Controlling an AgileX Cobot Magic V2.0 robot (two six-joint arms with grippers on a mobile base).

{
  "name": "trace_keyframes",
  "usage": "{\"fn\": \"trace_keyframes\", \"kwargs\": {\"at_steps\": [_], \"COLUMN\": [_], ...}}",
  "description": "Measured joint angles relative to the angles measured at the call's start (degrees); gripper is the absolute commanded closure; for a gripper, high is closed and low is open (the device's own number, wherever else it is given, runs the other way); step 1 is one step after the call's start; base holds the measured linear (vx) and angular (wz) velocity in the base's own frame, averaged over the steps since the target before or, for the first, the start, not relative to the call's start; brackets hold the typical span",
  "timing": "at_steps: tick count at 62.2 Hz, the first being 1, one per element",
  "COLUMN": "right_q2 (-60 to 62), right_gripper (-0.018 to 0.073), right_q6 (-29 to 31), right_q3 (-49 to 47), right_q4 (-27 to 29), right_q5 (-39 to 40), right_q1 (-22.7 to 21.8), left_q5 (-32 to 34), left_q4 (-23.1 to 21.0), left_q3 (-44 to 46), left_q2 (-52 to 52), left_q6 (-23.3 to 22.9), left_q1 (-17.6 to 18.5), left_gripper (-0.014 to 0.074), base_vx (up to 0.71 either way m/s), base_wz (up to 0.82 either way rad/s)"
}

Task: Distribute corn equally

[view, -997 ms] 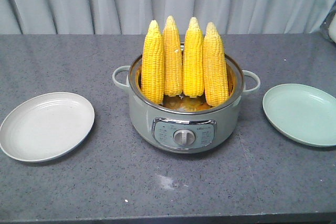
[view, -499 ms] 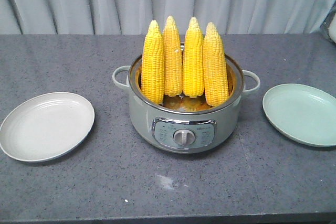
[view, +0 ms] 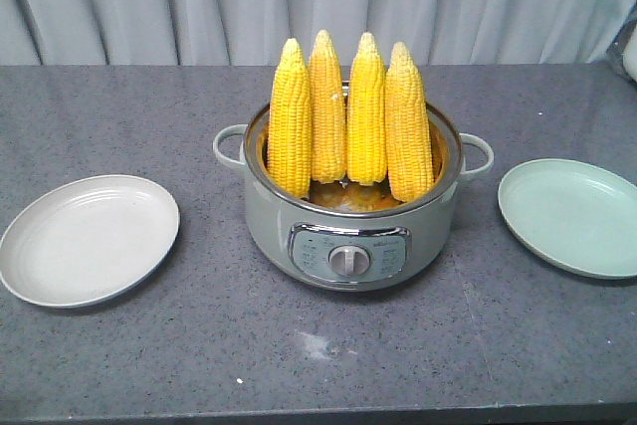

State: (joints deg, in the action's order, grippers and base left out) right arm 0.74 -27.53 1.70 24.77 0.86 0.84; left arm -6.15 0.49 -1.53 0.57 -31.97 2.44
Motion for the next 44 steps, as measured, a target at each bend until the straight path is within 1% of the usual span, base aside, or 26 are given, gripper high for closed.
{"fn": "trace_keyframes", "kwargs": {"at_steps": [2,5,10,12,16,24,36,40,44], "right_q2": [0.0,0.0,0.0,0.0,0.0,0.0,0.0,0.0,0.0], "right_gripper": [0.0561,0.0561,0.0561,0.0561,0.0561,0.0561,0.0561,0.0561,0.0561], "right_q6": [-0.26,-1.06,-2.45,-2.91,-3.05,-3.0,-2.88,-2.85,-2.64], "right_q3": [0.0,0.0,0.0,0.0,0.0,0.0,0.0,0.0,0.0], "right_q4": [0.58,2.13,5.04,7.23,9.41,11.47,11.84,11.84,11.79], "right_q5": [0.06,0.06,0.12,0.22,0.31,0.55,0.55,0.55,0.61], "right_q1": [0.0,0.0,0.0,0.0,0.0,0.0,0.0,0.0,0.0], "left_q5": [0.53,1.72,3.33,3.73,3.8,3.86,4.2,5.56,7.89], "left_q4": [-0.49,-3.03,-8.56,-11.97,-14.47,-15.71,-16.02,-16.4,-18.04], "left_q3": [0.0,0.0,0.0,0.0,0.0,0.0,0.0,0.0,0.0], "left_q2": [0.0,0.0,0.0,0.0,0.0,0.0,0.0,0.0,0.0], "left_q6": [-0.83,-2.51,-5.31,-7.2,-7.71,-7.85,-7.99,-8.28,-8.29], "left_q1": [0.0,0.0,0.0,0.0,0.0,0.0,0.0,0.0,0.0], "left_gripper": [0.0603,0.0603,0.0603,0.0603,0.0603,0.0603,0.0603,0.0603,0.0603], "base_vx": [0.0,0.0,0.0,0.0,0.0,0.0,0.0,0.0,0.0], "base_wz": [0.0,0.0,0.0,0.0,0.0,0.0,0.0,0.0,0.0]}}
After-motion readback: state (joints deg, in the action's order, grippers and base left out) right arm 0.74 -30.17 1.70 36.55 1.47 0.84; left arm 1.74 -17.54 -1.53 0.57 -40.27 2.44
